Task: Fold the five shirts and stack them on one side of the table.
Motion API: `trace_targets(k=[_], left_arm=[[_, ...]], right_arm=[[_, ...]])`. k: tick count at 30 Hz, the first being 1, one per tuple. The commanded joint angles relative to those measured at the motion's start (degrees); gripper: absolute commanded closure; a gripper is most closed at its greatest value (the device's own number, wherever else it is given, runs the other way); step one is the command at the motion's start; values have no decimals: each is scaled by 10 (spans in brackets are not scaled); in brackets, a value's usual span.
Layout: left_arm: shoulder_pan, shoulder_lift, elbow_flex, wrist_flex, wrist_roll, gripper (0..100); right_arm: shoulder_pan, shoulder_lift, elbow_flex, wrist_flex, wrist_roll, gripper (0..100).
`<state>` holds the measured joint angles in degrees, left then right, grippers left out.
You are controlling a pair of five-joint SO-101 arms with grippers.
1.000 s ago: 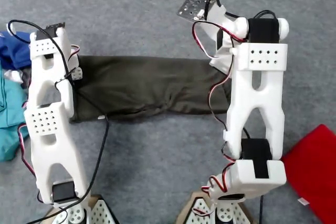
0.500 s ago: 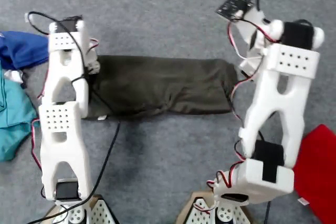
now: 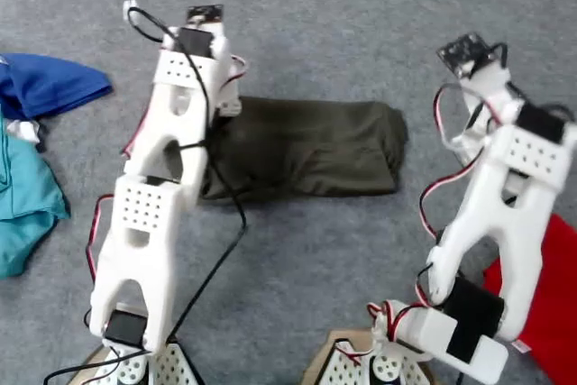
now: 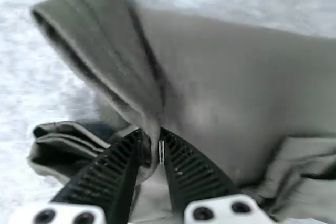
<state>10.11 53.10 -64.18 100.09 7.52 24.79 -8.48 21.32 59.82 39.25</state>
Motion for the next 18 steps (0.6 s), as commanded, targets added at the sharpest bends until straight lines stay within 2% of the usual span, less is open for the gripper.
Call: trace_targets(k=[1,4,6,10,18], left_arm=[[25,-22,-34,7,7,981],[37,-22,-53,7,7,981],[41,-22,-71,7,7,980],[53,-22,-109,7,20,980],[134,-22,-149,7,22,980]], right_arm=[[6,15,110,-200,-82,994],[0,73,121,-259,-166,994],[0,116,107,-280,-195,994],[22,160,38,-245,-200,994],[60,205,-7,-242,-201,994]])
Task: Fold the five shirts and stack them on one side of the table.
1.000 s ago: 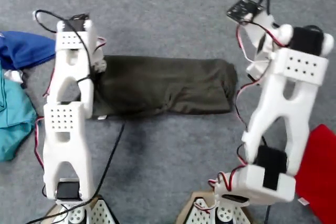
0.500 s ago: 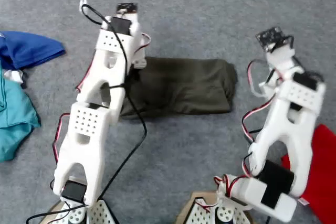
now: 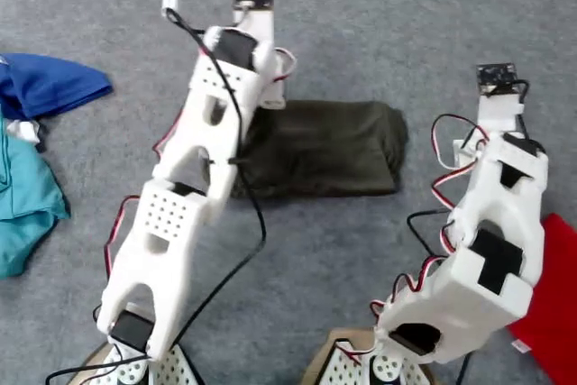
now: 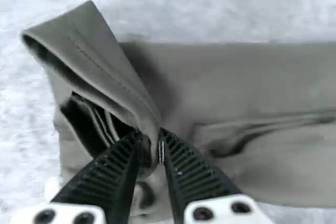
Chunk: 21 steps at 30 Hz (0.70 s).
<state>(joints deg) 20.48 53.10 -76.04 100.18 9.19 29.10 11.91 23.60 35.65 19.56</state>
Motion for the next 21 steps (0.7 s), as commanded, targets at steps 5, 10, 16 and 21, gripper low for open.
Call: trace_targets(k=[5,10,16,21], left_arm=[[80,-22,-31,6,4,980],[102,-22,-60,6,5,981],[133,-22,-106,6,6,981],[171,-16,-97,-49,25,981]], right_arm=[[26,0,-30,-2,-24,994],[30,0,-30,-2,-24,994],[29,1,-30,-2,-24,994],[28,2,-30,-3,-25,994]])
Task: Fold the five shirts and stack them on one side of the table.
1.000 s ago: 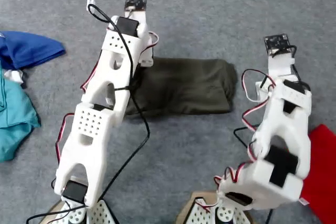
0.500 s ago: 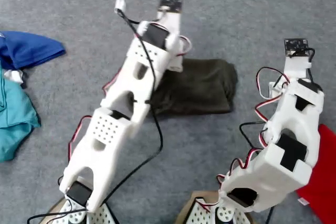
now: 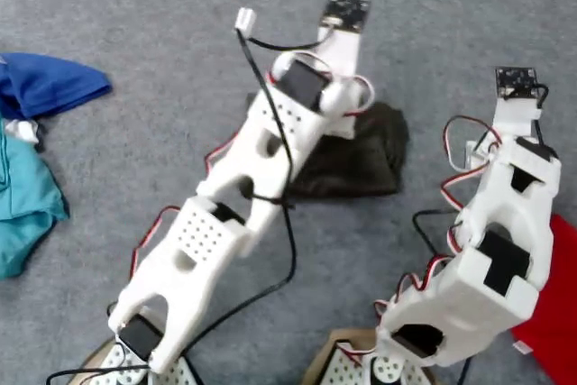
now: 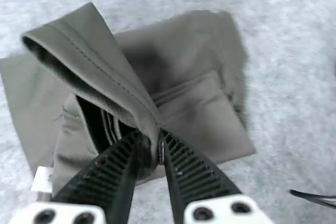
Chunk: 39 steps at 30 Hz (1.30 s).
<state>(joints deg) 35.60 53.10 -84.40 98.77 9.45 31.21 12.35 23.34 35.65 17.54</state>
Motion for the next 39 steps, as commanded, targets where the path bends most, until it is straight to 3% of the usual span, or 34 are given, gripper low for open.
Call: trace_targets(k=[1,7,35,39], left_arm=[[24,-16,-7,-50,35,981],[20,-15,2,-111,84,981],[64,17,43,-181,85,978],[63,17,43,-175,85,867]], right_arm=[[7,-2,-28,-3,-4,994],[6,-1,-28,-3,-4,994],[6,-1,-28,-3,-4,994],[6,-1,-28,-3,-4,994]])
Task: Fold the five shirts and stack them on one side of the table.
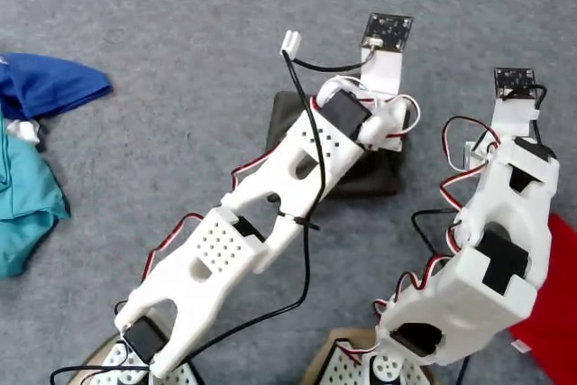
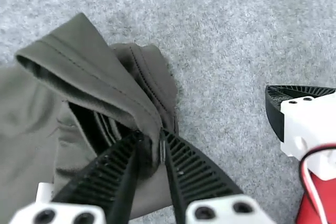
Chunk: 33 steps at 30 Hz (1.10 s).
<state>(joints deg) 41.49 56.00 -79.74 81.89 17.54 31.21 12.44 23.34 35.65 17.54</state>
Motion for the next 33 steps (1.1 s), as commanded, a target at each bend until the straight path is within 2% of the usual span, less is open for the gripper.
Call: trace_targets(k=[1,4,9,11,13,15,16,20,25,30,33], left_arm=[[4,-12,-4,-5,4,827],[2,-15,-4,-5,38,764],[-42,-18,-55,41,57,760],[-91,-17,-112,87,57,804],[-159,-15,-162,129,57,894],[-232,-17,-161,150,57,988],[-261,-17,-161,159,57,979],[-344,-4,-151,190,74,979],[-393,73,-125,188,77,980],[-418,163,-127,128,75,980],[-424,175,-157,131,74,980]], right_arm=[[6,-2,-28,-3,-4,994],[6,-2,-28,-3,-4,994],[6,-2,-28,-3,-4,994],[5,-6,-25,2,-3,994],[0,-8,-28,14,8,994],[-11,-30,-39,51,28,994],[-22,-48,-47,76,35,994],[-91,-116,-104,180,65,994],[-216,-123,-252,308,81,994],[-313,3,-408,367,80,993],[-342,110,-516,419,77,994]])
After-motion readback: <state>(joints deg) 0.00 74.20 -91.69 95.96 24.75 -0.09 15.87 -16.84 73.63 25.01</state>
